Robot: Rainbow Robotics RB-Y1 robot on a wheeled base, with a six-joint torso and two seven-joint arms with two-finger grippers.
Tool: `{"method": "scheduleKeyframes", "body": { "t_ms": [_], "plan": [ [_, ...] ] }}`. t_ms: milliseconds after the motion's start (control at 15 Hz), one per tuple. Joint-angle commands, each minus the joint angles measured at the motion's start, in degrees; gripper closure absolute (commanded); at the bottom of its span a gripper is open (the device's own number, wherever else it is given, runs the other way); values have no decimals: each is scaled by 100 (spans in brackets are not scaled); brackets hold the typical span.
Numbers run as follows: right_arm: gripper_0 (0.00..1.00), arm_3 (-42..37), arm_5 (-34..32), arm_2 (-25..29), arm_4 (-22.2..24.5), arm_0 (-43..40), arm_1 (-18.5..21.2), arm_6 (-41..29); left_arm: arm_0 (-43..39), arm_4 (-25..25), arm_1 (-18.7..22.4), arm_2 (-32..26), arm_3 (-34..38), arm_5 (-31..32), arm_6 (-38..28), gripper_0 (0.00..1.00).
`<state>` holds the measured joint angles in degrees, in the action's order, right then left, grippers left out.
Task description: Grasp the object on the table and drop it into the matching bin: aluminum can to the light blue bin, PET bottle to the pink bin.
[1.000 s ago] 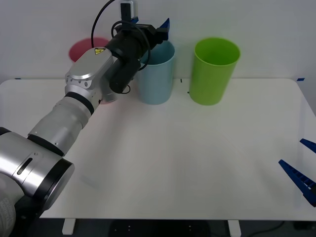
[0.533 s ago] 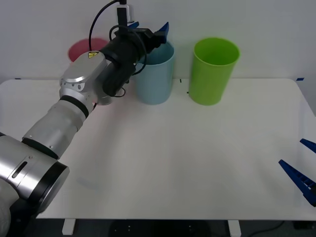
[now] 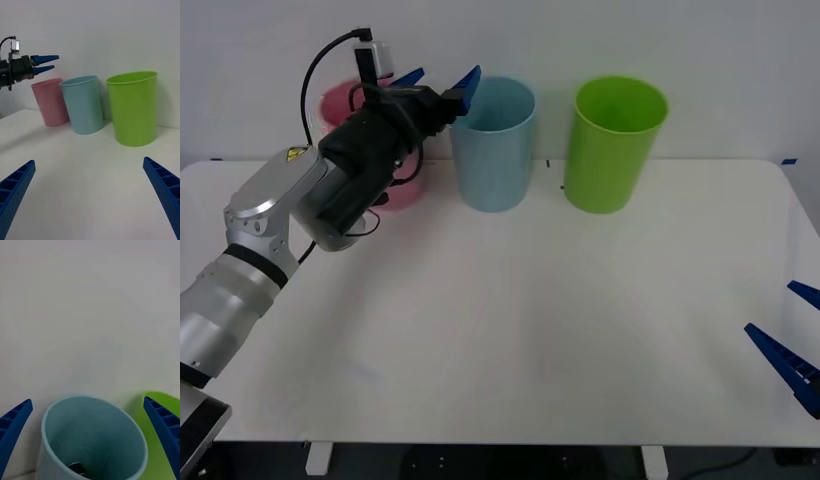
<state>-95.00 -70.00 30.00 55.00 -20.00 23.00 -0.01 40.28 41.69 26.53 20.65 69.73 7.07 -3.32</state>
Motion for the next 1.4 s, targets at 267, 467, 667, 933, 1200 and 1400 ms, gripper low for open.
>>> {"method": "scheduleKeyframes", "body": {
  "t_ms": [267, 467, 667, 933, 1200, 1400],
  "plan": [
    [0, 0, 0, 0, 0, 0, 0, 1, -838, -249, 748, -18, 823, 268, 24, 0],
    [0, 0, 0, 0, 0, 0, 0, 1, -1277, -381, 994, -264, 1043, 602, 138, 0],
    [0, 0, 0, 0, 0, 0, 0, 1, -1761, -337, 1188, -615, 1227, 971, 226, 0],
    [0, 0, 0, 0, 0, 0, 0, 1, -2710, -284, 1434, -1283, 1667, 1551, 349, 0],
    [0, 0, 0, 0, 0, 0, 0, 1, -3764, -73, 1478, -2118, 2132, 2158, 393, 0],
    [0, 0, 0, 0, 0, 0, 0, 1, -4555, 102, 1469, -2848, 2343, 2905, 384, 0]
  ]
}}
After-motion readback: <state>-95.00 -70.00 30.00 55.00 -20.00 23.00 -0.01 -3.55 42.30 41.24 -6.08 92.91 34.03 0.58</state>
